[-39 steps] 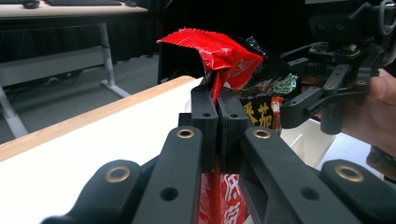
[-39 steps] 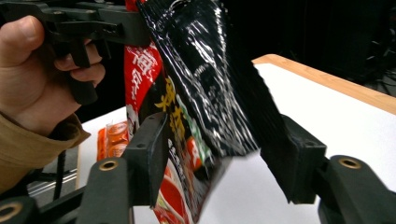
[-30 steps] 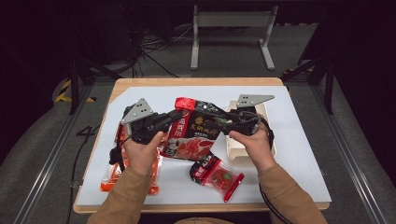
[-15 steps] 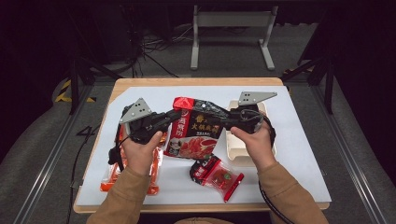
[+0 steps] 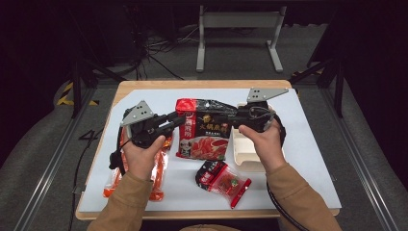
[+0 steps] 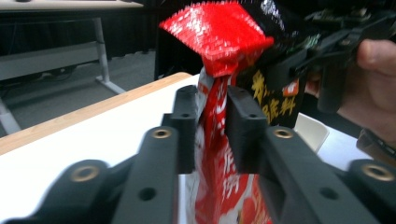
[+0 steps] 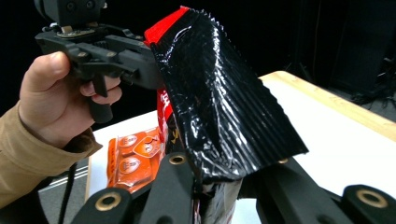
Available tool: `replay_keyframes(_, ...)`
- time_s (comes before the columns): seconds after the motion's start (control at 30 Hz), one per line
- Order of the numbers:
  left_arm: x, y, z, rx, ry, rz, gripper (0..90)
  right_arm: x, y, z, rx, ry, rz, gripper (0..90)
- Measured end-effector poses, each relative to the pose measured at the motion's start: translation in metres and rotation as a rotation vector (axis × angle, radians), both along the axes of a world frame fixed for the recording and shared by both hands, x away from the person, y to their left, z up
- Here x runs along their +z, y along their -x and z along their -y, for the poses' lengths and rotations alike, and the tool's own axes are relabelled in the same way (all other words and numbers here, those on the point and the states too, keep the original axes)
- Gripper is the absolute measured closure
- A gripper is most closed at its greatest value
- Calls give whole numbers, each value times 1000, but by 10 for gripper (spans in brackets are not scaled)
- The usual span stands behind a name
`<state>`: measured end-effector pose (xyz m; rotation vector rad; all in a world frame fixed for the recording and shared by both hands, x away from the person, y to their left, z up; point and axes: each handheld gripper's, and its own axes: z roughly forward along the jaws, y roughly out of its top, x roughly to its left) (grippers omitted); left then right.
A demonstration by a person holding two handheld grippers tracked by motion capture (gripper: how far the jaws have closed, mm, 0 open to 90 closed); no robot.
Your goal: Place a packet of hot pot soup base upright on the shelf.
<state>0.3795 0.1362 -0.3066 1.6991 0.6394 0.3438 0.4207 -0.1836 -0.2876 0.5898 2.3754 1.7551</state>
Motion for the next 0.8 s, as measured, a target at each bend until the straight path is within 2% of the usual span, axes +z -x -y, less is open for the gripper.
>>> replay_keyframes(0.17,0,0,-6,8,-13,-7,593,10,-2,4,-23,13,24,798)
replay_keyframes(0.8,-6,-1,-25,52,-86,-49,475,45,-18,41,-113,64,99,795)
